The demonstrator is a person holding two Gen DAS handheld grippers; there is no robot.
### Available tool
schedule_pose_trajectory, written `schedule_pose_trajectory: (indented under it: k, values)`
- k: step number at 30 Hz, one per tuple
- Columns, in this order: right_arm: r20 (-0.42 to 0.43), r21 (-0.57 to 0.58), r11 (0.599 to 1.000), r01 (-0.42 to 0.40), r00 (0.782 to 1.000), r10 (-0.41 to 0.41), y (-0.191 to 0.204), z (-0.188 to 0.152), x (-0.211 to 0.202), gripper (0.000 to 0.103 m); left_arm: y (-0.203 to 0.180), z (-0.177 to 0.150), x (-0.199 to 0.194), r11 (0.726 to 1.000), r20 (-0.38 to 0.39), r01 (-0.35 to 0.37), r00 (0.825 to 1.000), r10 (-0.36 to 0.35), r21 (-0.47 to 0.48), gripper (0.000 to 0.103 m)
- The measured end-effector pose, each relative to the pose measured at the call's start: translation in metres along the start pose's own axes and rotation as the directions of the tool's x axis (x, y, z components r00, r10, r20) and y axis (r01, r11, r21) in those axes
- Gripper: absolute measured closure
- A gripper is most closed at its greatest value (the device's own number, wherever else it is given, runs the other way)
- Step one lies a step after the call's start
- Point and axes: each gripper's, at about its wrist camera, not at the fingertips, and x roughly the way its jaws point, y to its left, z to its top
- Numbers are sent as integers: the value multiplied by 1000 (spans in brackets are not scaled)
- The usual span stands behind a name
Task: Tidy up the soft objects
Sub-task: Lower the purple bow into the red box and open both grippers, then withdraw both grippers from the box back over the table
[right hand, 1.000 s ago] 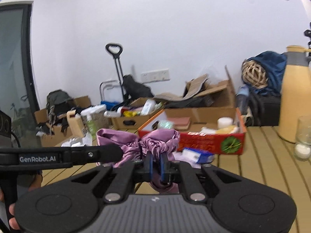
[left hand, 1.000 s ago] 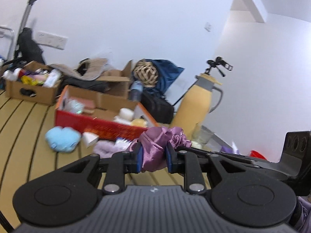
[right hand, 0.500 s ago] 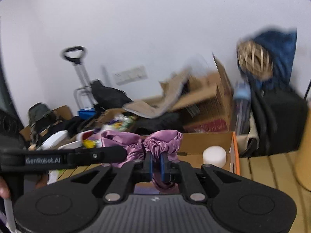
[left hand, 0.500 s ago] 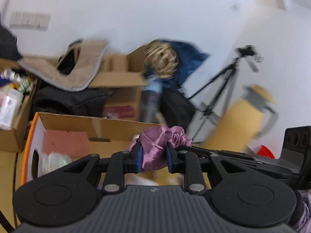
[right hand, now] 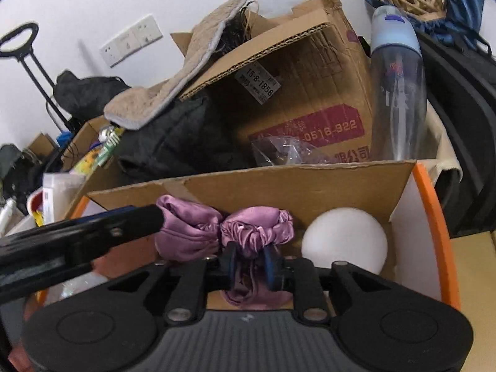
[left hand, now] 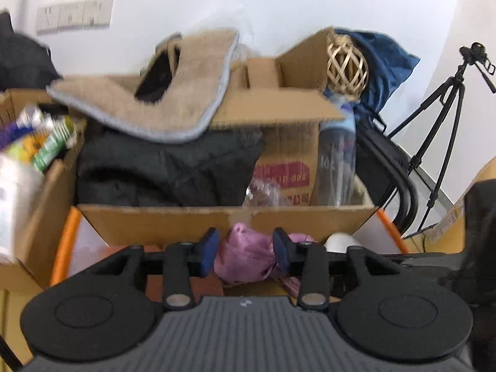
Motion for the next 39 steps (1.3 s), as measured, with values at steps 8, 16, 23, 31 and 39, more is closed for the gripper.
schedule_pose_trajectory:
  k: [8,16,23,31,39]
  values:
    - [122,-107,994,23,993,-10,26,1,-105,68,-37,11,-112,997,105,56,993,-61,55,47]
    - [342,-245,968,54,939,34,59,-74,-266,49,-48,-69,-264,992,295,-24,955,-14,126,22]
    - [439,-333,933,137,898,25,90,-184,-343,41,-56,-164,-356,978,413,-127,910,48,167,13]
    - [464,-332,932,143,886,29,109,-332,-376,29,-65,-296,-421,977,441,-160,894,83,139,3]
    - [362,-212,977,13,930,66,101,-419,-382,25,-56,-349,-448,981,409,-155,907,95,117,1]
